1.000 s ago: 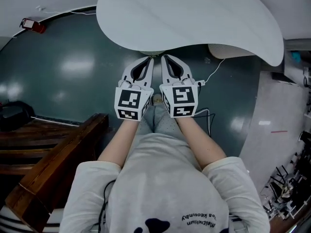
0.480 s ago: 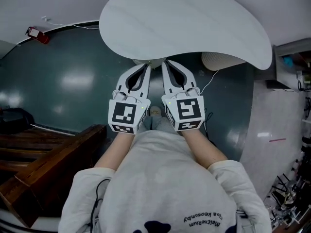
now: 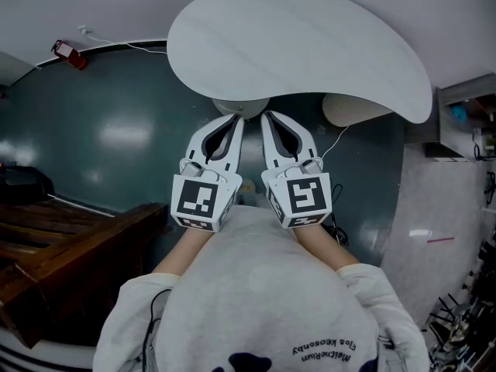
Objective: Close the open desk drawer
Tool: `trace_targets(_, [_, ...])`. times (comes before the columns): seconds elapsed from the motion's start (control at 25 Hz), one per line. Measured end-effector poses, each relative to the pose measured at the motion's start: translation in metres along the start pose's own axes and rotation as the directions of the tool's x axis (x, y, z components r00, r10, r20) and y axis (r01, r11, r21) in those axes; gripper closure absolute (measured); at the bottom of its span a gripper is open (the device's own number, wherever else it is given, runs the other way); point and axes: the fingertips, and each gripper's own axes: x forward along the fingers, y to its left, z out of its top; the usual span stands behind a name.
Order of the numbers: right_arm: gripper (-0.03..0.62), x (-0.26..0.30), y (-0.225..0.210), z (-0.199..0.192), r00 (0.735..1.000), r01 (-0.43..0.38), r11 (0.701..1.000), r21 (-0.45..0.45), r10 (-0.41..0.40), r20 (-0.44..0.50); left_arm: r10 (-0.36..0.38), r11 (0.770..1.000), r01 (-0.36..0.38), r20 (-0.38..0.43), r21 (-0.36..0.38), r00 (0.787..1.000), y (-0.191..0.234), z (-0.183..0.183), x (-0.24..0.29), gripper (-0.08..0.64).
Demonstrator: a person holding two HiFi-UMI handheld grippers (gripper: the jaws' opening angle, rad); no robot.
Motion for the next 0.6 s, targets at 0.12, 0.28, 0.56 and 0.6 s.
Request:
trace_targets(0.12, [0.576,-0.007,0.000,-0.006,1.000,0.003,1.000,0.008,-0.003,-0.012,0.009,1.000,-0.009,-0.006,-0.003,1.000,-0.003,-0.004,-0.007,0.554])
trace_targets(0.28, [0.576,-0.012,0.001,-0.007,1.000,-0.003,1.000,-0.002,0.003,-0.014,0.011,1.000,-0.011,-0.012,0.003,1.000,-0.006,-0.006,-0.007,0.554])
trace_targets(0.56, [0.577,-0.012,0.011,-0.003,1.000,-0.029,0.999,-0.018,0.029,-0.004,0.019,1.000,-0.019,0.005,0.023,1.000,-0.007,-0.001,-0.010,0.554])
trace_targets(0.6, [0.577,-0.012,0.013,-0.002,0.999,-0.033,0.999,-0.020,0.032,-0.003,0.020,1.000,-0.020,0.005,0.023,1.000,-0.007,-0.001,-0.011,0.554])
